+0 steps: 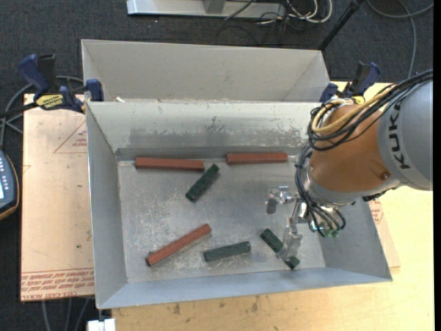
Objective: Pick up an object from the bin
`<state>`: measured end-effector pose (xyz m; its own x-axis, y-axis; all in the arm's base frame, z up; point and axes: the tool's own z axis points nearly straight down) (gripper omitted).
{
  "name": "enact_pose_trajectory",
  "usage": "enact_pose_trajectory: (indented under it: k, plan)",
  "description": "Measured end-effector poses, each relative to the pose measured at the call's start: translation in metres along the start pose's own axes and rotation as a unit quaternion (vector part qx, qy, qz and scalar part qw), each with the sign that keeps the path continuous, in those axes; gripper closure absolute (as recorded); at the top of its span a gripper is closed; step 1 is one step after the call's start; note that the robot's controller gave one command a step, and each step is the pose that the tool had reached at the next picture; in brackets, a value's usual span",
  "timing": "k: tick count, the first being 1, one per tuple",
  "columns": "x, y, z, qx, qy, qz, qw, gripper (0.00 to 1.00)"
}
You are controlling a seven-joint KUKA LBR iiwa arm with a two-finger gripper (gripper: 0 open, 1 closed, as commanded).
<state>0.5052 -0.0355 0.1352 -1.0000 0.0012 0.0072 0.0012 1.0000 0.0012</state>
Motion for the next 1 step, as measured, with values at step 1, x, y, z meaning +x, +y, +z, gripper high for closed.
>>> enact_pose_trajectory:
  k: [1]
  plan:
    - [0.0118,-0.0038,0.0685,0.0,-0.0036,0.029,0.9996,0.0]
